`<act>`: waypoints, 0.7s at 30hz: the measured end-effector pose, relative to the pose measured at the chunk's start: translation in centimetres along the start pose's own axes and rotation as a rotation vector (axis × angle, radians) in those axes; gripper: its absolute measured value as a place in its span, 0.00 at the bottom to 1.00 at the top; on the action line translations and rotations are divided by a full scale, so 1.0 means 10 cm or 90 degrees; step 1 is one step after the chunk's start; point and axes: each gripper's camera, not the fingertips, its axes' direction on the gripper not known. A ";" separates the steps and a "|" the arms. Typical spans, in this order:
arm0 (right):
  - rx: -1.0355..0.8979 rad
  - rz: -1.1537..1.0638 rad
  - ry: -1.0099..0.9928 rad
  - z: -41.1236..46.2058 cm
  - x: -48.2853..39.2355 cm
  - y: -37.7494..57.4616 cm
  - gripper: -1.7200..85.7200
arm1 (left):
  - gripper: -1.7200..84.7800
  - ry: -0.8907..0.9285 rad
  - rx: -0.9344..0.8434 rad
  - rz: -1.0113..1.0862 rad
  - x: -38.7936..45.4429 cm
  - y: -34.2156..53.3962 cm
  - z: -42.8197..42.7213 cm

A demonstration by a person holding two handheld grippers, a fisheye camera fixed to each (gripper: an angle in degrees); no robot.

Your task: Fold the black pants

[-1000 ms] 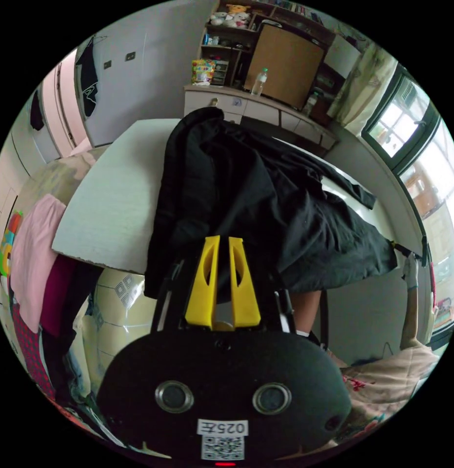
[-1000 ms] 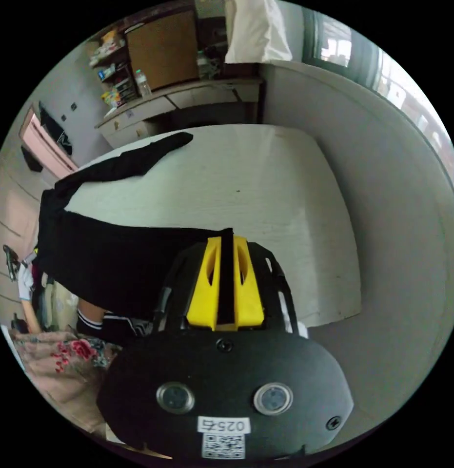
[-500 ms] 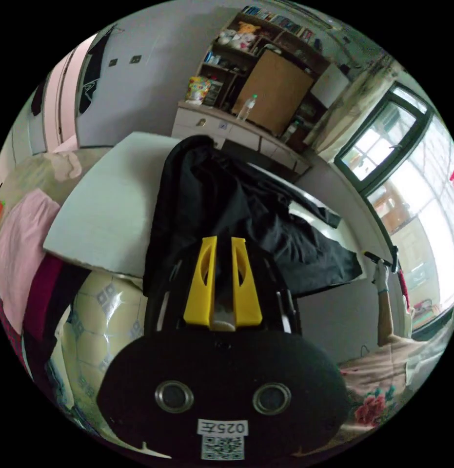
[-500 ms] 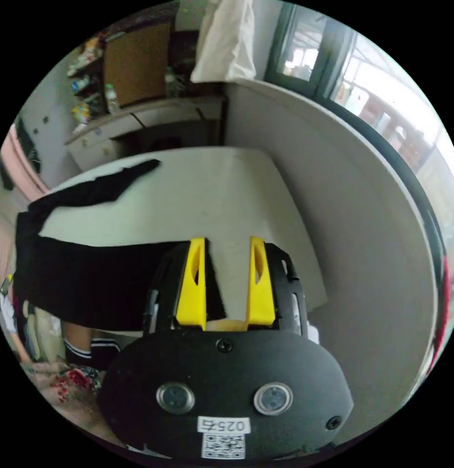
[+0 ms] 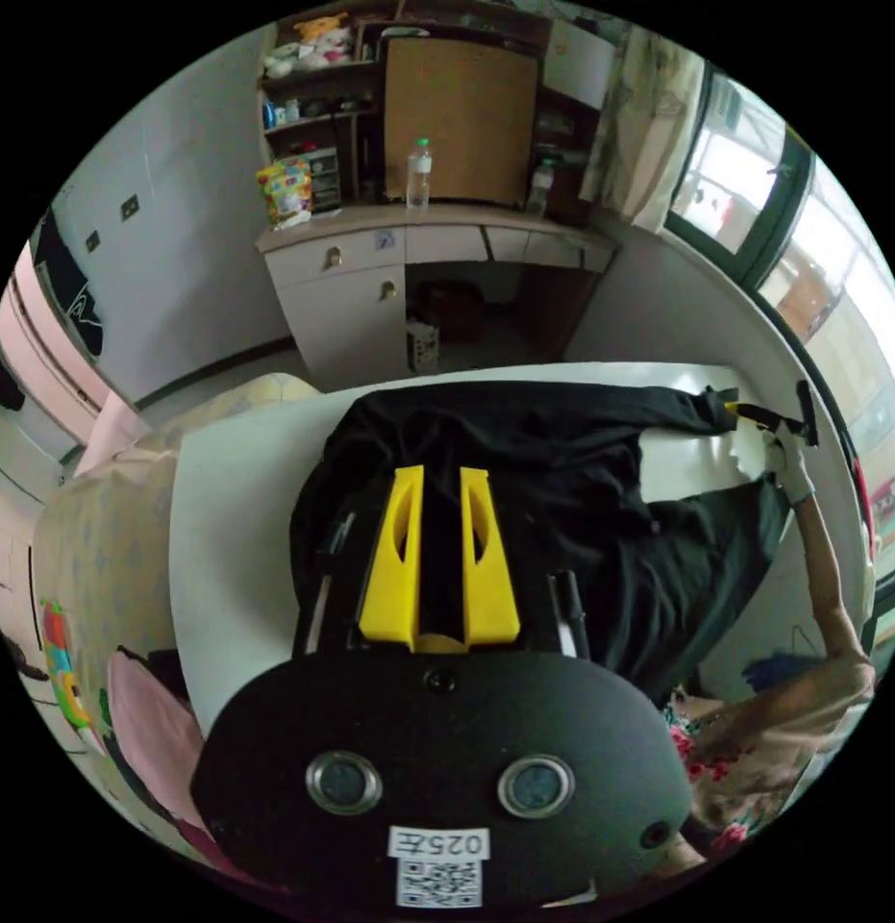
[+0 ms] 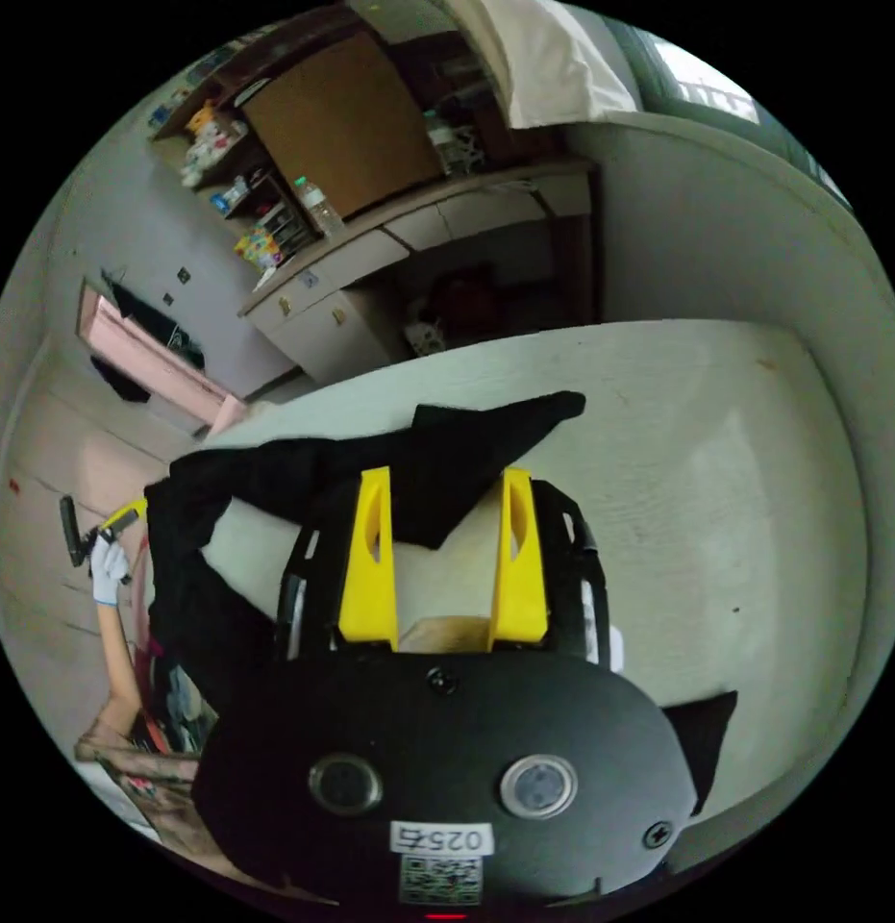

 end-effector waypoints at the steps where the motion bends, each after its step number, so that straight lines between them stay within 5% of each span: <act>1: 0.012 0.025 -0.007 -0.01 0.03 -0.03 0.16 | 0.05 -0.019 -0.015 -0.018 -0.10 -0.11 0.16; 8: 0.027 0.057 -0.022 -0.35 0.17 0.20 0.04 | 0.02 -0.054 0.008 -0.258 -1.02 -0.11 0.46; 11: 0.114 0.022 -0.085 -0.89 0.10 0.54 0.02 | 0.01 0.033 0.044 -0.312 -1.35 0.08 0.45; 17: 0.273 -0.049 -0.210 -2.19 -0.24 1.03 0.02 | 0.01 0.022 0.095 -0.270 -1.21 0.22 0.25; 21: 0.356 -0.066 -0.297 -2.85 -0.27 1.09 0.02 | 0.02 0.042 0.170 -0.123 -0.46 0.26 -0.12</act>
